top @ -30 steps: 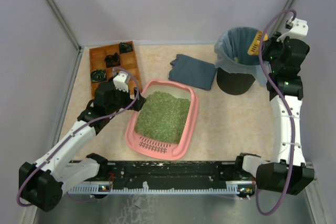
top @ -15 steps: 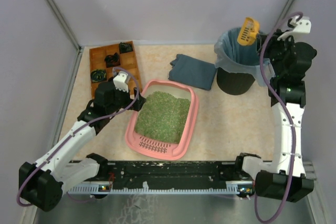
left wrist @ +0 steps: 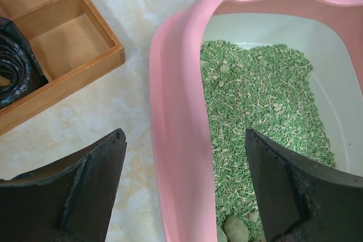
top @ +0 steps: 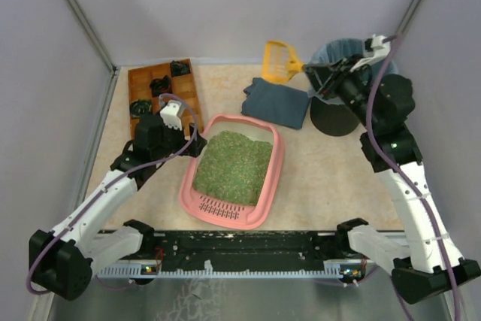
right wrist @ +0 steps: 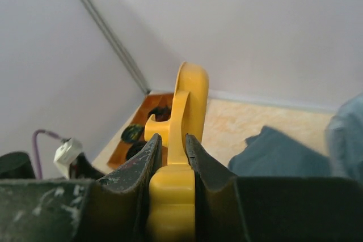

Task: Clean the litter box

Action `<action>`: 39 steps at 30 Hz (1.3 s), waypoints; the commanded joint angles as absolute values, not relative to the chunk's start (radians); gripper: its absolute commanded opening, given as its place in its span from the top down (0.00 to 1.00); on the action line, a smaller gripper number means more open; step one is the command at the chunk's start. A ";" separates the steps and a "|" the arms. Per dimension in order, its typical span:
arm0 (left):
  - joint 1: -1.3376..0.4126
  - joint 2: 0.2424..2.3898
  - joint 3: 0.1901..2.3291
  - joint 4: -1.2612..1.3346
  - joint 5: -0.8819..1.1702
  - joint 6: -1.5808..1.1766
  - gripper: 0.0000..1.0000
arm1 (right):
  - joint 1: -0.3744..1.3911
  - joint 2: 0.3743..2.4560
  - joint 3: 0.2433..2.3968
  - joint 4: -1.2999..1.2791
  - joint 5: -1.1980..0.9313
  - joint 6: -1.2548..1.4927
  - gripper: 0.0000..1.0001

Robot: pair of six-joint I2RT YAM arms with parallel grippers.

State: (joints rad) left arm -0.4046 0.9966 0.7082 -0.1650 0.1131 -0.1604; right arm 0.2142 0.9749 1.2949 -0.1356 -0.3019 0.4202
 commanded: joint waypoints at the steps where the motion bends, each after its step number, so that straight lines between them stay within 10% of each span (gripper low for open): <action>1: -0.376 1.025 0.747 -0.170 0.167 -0.183 0.11 | 0.427 0.953 1.250 -0.195 -0.129 0.398 1.00; 28: -0.324 1.107 0.756 -0.159 0.315 -0.170 0.35 | 1.087 1.319 1.242 -0.670 0.370 0.652 1.00; 39: -0.324 1.115 0.760 -0.172 0.314 -0.166 0.36 | 1.090 1.324 0.947 -0.356 0.340 0.939 1.00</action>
